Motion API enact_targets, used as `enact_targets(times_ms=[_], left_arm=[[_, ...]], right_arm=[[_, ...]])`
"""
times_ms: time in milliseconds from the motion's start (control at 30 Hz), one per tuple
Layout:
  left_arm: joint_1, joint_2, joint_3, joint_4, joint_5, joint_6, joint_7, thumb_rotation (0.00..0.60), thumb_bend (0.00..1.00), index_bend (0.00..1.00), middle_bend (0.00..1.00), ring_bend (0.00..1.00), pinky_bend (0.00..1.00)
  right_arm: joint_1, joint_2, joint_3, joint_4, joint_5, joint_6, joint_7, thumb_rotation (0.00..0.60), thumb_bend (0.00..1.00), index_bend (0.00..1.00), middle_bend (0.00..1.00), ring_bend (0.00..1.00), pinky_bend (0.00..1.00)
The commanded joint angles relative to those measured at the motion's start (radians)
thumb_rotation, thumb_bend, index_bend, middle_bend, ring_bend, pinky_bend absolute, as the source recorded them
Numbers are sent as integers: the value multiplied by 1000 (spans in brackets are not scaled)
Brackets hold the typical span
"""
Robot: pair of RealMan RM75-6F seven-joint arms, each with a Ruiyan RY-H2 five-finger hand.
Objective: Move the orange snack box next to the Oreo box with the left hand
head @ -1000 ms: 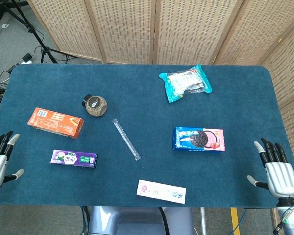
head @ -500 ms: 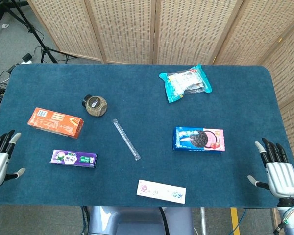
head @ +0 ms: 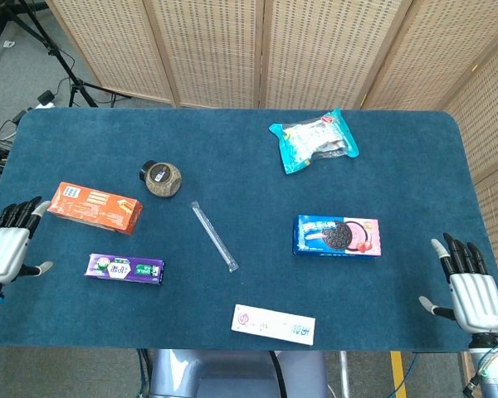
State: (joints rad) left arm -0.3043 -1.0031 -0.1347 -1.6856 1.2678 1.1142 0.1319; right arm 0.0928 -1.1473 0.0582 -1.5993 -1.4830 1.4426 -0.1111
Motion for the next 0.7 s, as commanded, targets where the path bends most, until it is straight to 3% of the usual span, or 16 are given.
enact_targets(times_ms=[33,367,700], left_arm=[[-109,21,-38,31,-129,-163,55,600,139,0,0,0,0],[-242,2,-41,81,-322,-338,157,600,154,0,0,0,0],[-383,-35,10,175,-504,-491,262,600,159,0,0,0,0]], right_arm=[[3,-2,0,2,1,-4,-3,600,53,0,0,0,0],[7,-7,3,8,11,-13,-1,600,53,0,0,0,0],[11,-9,8,18,27,-24,7,600,53,0,0,0,0]])
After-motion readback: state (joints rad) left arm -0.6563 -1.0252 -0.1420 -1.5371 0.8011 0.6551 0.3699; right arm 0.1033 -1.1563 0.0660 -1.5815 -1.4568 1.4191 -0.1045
